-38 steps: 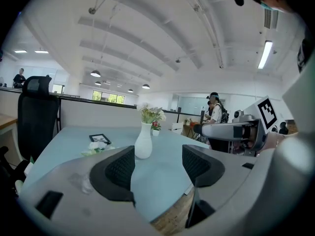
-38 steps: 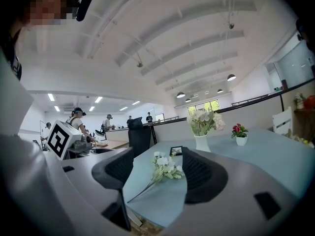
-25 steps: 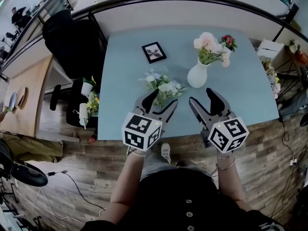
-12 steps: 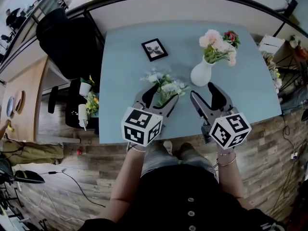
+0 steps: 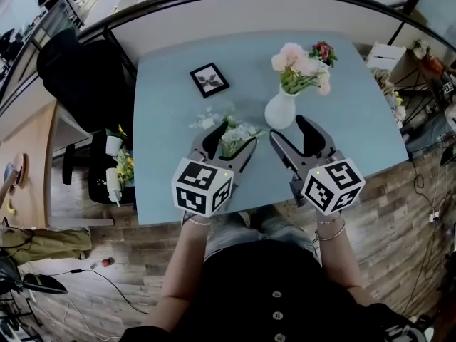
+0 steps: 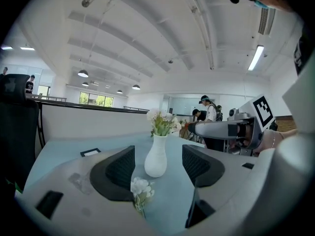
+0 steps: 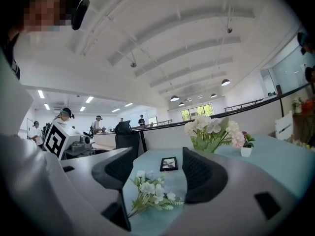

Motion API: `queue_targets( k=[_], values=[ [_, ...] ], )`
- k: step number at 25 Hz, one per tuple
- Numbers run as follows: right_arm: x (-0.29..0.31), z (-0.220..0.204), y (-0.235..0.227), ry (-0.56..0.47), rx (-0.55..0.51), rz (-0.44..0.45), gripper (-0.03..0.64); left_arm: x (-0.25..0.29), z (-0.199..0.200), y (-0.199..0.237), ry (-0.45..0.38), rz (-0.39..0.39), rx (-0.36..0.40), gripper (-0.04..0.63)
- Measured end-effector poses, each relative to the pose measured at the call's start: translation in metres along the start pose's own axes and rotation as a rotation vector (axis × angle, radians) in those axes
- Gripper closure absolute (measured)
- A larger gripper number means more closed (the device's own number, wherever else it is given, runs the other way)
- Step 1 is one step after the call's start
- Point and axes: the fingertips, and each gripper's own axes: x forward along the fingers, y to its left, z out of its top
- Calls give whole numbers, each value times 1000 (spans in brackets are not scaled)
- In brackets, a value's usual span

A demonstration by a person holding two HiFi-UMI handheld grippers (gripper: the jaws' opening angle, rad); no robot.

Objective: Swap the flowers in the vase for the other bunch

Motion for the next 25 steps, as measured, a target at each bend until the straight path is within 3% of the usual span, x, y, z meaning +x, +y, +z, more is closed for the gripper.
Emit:
queue_targets(
  k=[25],
  values=[
    [13,3,-85,29,97,24,318,57,12,7,22,59,-23,314]
  ],
)
